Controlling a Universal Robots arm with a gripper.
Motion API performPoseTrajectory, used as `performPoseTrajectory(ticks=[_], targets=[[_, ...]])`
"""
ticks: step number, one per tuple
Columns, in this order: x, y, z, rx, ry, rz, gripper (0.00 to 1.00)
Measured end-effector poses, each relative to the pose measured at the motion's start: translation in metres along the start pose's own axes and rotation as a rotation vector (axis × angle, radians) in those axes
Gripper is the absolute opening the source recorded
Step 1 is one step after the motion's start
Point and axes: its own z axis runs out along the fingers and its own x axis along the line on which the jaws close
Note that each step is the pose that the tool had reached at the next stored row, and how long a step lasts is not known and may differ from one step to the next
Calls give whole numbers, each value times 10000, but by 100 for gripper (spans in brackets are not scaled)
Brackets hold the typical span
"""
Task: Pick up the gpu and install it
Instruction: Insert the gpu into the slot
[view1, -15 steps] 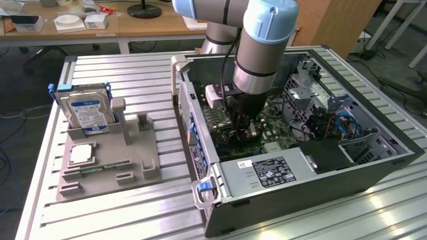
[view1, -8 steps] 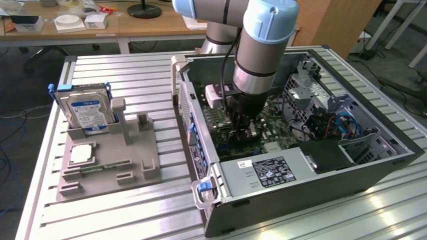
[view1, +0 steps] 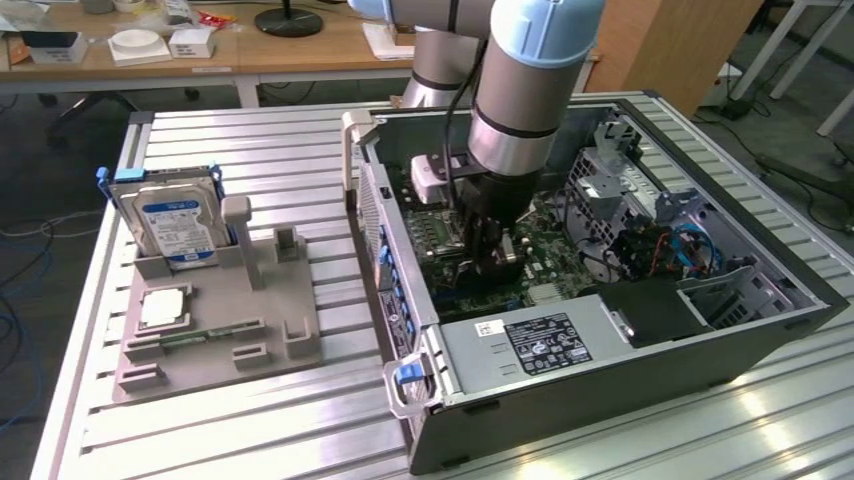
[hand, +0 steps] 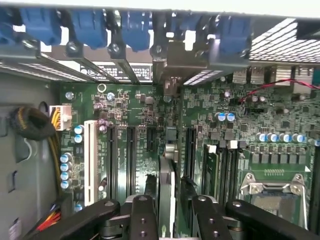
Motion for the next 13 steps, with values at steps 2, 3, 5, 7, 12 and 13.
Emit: performPoseTrajectory(ticks=[2, 3, 5, 7, 12, 13], targets=[[-2, -1, -51, 8, 0, 1, 33], [-2, -1, -80, 9, 1, 1, 33], [-4, -3, -144, 15, 0, 0, 33], [-6, -4, -209, 18, 1, 0, 33], [-10, -6, -365, 29, 10, 0, 33], [-11, -7, -396, 35, 16, 0, 33]])
